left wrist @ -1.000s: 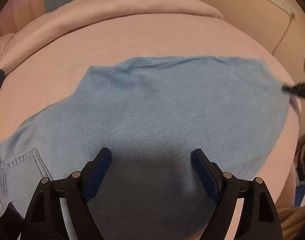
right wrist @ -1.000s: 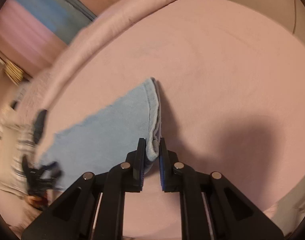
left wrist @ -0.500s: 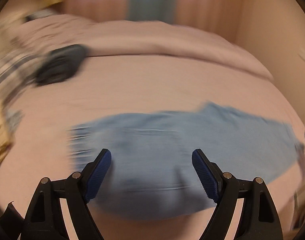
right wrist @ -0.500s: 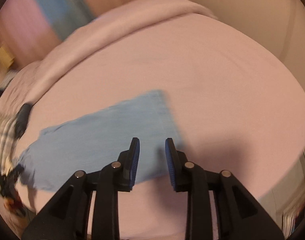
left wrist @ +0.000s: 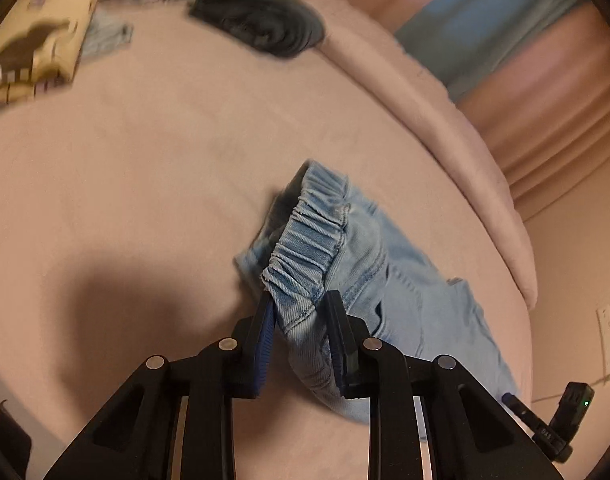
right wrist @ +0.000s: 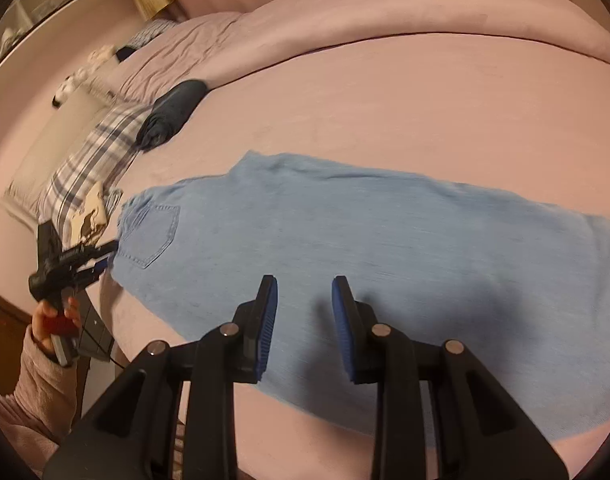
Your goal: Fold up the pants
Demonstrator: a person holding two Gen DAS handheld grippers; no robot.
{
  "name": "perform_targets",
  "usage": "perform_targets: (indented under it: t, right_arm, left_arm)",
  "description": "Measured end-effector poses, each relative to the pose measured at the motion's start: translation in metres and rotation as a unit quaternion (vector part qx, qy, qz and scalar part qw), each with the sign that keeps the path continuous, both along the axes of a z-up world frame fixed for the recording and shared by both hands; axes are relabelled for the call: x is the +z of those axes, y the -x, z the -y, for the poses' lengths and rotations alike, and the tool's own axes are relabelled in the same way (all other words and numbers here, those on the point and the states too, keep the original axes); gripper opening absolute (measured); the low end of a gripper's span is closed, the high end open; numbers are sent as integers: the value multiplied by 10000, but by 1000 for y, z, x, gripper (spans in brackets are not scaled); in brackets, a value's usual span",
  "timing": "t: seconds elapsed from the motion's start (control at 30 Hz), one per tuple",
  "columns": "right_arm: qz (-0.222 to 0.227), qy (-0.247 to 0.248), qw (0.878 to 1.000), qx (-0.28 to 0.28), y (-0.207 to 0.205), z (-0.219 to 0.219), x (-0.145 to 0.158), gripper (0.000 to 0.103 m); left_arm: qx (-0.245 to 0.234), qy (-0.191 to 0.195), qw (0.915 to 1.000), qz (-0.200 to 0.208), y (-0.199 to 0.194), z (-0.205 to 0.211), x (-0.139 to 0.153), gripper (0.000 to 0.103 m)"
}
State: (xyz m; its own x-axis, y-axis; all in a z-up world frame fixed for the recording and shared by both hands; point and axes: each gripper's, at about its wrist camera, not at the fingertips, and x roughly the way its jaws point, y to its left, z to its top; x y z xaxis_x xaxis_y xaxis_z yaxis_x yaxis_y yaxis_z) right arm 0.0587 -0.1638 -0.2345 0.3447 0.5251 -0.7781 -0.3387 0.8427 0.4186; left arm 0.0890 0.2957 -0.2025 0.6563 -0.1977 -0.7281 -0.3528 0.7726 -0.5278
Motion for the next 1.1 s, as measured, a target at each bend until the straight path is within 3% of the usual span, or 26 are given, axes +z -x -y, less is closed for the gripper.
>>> perform_targets:
  t: [0.1, 0.2, 0.33, 0.43, 0.47, 0.53, 0.63, 0.73, 0.83, 1.0, 1.1]
  right_arm:
    - [-89, 129, 9999, 5, -1, -5, -4, 29]
    - [-390, 339, 9987, 26, 0, -10, -28, 28]
    - [-388, 191, 9991, 9, 5, 2, -29, 26]
    - [-319, 184, 9986, -369, 11, 34, -14, 28]
    - [-276, 215, 9977, -573, 14, 47, -10, 31]
    - [-212, 230, 9922, -1203, 22, 86, 0, 38]
    - [-197, 79, 9733, -2287, 45, 146, 10, 42]
    - [-266, -190, 9437, -3292, 80, 198, 12, 44]
    - [-422, -619, 9258, -3706, 108, 222, 5, 45]
    - [-693, -1032, 9113, -3926, 128, 228, -15, 45]
    - [-613, -1369, 8943, -4217, 129, 233, -23, 45]
  left_arm:
    - [-39, -536, 9982, 258, 2, 6, 13, 24]
    - [-204, -863, 9954, -352, -15, 8, -17, 29]
    - [81, -1249, 9895, -723, -11, 2, -11, 79]
    - [122, -1729, 9822, -725, 1, 0, 9, 83]
    - [184, -2072, 9757, -683, 6, 3, 20, 83]
    - [180, -2351, 9705, -504, 10, 12, 34, 83]
    - [-65, -2290, 9732, -203, 3, 36, 49, 83]
    - [-710, -1992, 9774, 21, -15, 79, 55, 83]
    - [-1394, -1559, 9778, 81, -36, 122, 50, 83]
    - [-2648, -805, 9609, 104, -59, 210, 34, 83]
    - [-3116, -466, 9491, 53, -67, 248, 26, 83]
